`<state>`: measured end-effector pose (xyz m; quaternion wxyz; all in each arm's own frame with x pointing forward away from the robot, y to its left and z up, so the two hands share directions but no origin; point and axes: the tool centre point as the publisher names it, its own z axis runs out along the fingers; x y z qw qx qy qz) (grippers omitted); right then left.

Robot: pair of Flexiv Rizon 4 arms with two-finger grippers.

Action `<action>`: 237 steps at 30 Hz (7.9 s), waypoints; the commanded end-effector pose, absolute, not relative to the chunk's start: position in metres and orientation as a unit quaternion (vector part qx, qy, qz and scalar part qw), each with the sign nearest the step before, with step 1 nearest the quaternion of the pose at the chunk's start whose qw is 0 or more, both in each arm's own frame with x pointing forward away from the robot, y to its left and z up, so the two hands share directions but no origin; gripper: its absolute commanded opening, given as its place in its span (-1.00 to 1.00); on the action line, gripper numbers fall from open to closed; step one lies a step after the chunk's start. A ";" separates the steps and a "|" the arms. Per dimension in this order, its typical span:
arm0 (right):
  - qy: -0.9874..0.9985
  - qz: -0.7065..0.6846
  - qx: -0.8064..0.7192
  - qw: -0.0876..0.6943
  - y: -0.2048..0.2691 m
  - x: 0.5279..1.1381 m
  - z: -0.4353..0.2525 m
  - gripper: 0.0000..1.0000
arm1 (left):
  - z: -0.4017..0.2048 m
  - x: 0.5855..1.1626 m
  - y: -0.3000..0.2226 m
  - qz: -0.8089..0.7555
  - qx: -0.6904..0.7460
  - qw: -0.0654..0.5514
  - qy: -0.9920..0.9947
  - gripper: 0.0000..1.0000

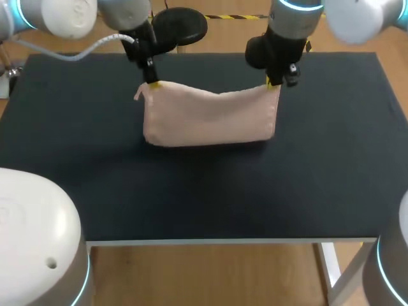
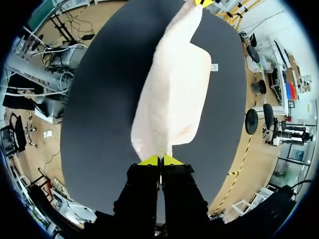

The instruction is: Fold the towel

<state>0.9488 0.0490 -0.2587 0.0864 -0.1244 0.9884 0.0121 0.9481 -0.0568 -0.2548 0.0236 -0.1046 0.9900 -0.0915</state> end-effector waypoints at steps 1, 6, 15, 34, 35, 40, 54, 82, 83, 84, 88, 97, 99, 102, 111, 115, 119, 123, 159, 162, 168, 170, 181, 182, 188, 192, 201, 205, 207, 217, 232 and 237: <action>0.989 0.012 -0.123 0.079 0.055 0.967 -0.271 -1.00 | -0.277 0.966 -0.062 -0.096 -0.109 0.003 0.989 -1.00; 0.991 0.013 -0.111 0.079 0.055 0.981 -0.286 -1.00 | -0.293 0.974 -0.062 -0.101 -0.114 -0.004 0.988 -1.00; 0.994 0.021 -0.088 0.066 0.055 0.999 -0.310 -1.00 | -0.310 0.989 -0.053 -0.100 -0.122 -0.016 0.987 -1.00; 0.995 0.001 -0.089 0.046 0.060 1.018 -0.350 -1.00 | -0.347 1.006 -0.054 -0.069 -0.080 -0.041 0.994 -1.00; 0.995 0.001 -0.088 0.046 0.061 1.018 -0.352 -1.00 | -0.350 1.007 -0.055 -0.070 -0.080 -0.041 0.994 -1.00; 0.996 0.011 -0.067 0.048 0.062 1.021 -0.360 -1.00 | -0.358 1.012 -0.054 -0.064 -0.076 -0.041 0.994 -1.00; 0.998 0.026 -0.019 0.049 0.051 1.022 -0.369 -1.00 | -0.364 1.014 -0.044 -0.059 -0.078 -0.029 0.995 -1.00; 0.999 0.028 0.012 0.037 0.051 1.041 -0.379 1.00 | -0.375 1.030 -0.043 -0.044 -0.069 -0.038 0.996 1.00; 0.999 0.028 0.013 0.037 0.051 1.041 -0.379 1.00 | -0.374 1.029 -0.042 -0.045 -0.072 -0.040 0.996 1.00; 0.999 0.027 0.014 0.038 0.049 1.041 -0.378 1.00 | -0.374 1.028 -0.042 -0.044 -0.074 -0.041 0.995 1.00; 0.998 0.025 0.020 0.046 0.045 1.041 -0.371 1.00 | -0.369 1.024 -0.036 -0.046 -0.087 -0.041 0.994 1.00; 0.995 0.042 0.037 0.080 0.031 1.036 -0.339 1.00 | -0.333 1.010 -0.022 -0.069 -0.105 -0.014 0.992 1.00; 0.995 0.048 0.049 0.077 0.029 1.033 -0.332 1.00 | -0.323 1.006 -0.020 -0.087 -0.107 -0.007 0.990 1.00; 0.994 0.040 0.066 0.072 0.025 1.028 -0.323 1.00 | -0.305 1.003 -0.017 -0.112 -0.105 0.009 0.988 1.00; 0.992 -0.011 -0.013 0.127 0.031 1.012 -0.281 1.00 | -0.255 0.997 -0.008 -0.212 -0.050 0.059 0.974 1.00; 0.991 -0.008 -0.008 0.132 0.026 1.010 -0.276 1.00 | -0.243 0.987 0.002 -0.279 0.007 0.061 0.958 1.00; 0.991 -0.007 -0.004 0.136 0.024 1.009 -0.276 1.00 | -0.243 0.980 0.018 -0.316 0.009 0.044 0.948 1.00; 0.990 -0.006 -0.002 0.138 0.026 1.007 -0.275 1.00 | -0.245 0.973 0.034 -0.327 -0.006 0.031 0.944 1.00; 0.971 0.150 0.141 0.121 0.005 1.038 -0.195 1.00 | -0.245 0.956 0.049 -0.329 -0.022 0.027 0.944 1.00; 0.933 0.244 0.248 0.089 -0.013 1.043 -0.182 1.00 | -0.245 0.956 0.049 -0.329 -0.022 0.027 0.944 1.00; 0.817 0.368 0.443 0.025 -0.040 1.038 -0.195 1.00 | -0.245 0.956 0.049 -0.329 -0.022 0.027 0.944 1.00; 0.784 0.388 0.484 0.007 -0.044 1.036 -0.209 1.00 | -0.245 0.956 0.049 -0.329 -0.022 0.027 0.944 1.00; 0.672 0.492 0.553 -0.039 -0.045 1.019 -0.268 1.00 | -0.245 0.956 0.049 -0.329 -0.022 0.027 0.944 1.00; 0.660 0.500 0.558 -0.054 -0.044 1.018 -0.276 1.00 | -0.245 0.956 0.049 -0.329 -0.022 0.027 0.944 1.00; 0.632 0.503 0.584 -0.083 -0.043 1.012 -0.303 1.00 | -0.245 0.956 0.049 -0.329 -0.022 0.027 0.944 1.00; 0.608 0.512 0.597 -0.107 -0.041 1.011 -0.319 1.00 | -0.245 0.956 0.049 -0.329 -0.022 0.027 0.944 1.00; 0.575 0.494 0.629 -0.171 -0.017 1.002 -0.359 1.00 | -0.245 0.956 0.049 -0.329 -0.022 0.027 0.944 1.00; 0.586 0.470 0.634 -0.185 -0.005 0.998 -0.374 1.00 | -0.245 0.956 0.049 -0.329 -0.022 0.027 0.944 1.00; 0.585 0.466 0.636 -0.190 -0.004 0.998 -0.379 1.00 | -0.245 0.956 0.049 -0.329 -0.022 0.027 0.944 1.00; 0.604 0.417 0.643 -0.220 0.013 0.994 -0.405 1.00 | -0.245 0.956 0.049 -0.329 -0.022 0.027 0.944 1.00; 0.639 0.378 0.625 -0.242 0.023 1.005 -0.402 1.00 | -0.245 0.956 0.049 -0.329 -0.022 0.027 0.944 1.00; 0.642 0.368 0.621 -0.259 0.028 1.007 -0.403 1.00 | -0.245 0.956 0.049 -0.329 -0.022 0.027 0.944 1.00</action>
